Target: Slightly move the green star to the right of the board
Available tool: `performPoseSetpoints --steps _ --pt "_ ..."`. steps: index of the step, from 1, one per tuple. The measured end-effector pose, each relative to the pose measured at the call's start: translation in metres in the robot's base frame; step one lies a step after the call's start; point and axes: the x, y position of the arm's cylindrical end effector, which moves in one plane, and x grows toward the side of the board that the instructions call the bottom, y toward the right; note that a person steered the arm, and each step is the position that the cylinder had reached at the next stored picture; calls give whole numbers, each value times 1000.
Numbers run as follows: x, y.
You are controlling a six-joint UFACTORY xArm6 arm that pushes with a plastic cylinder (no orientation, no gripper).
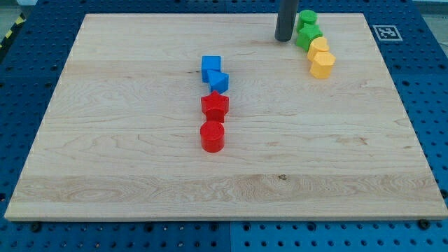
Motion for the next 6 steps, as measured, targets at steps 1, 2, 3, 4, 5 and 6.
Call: performPoseSetpoints --steps 1,2,3,4,5,6 --pt "0 6" --pt "0 16" --pt "0 24" --pt "0 -9" --pt "0 -70" --pt "0 -70"
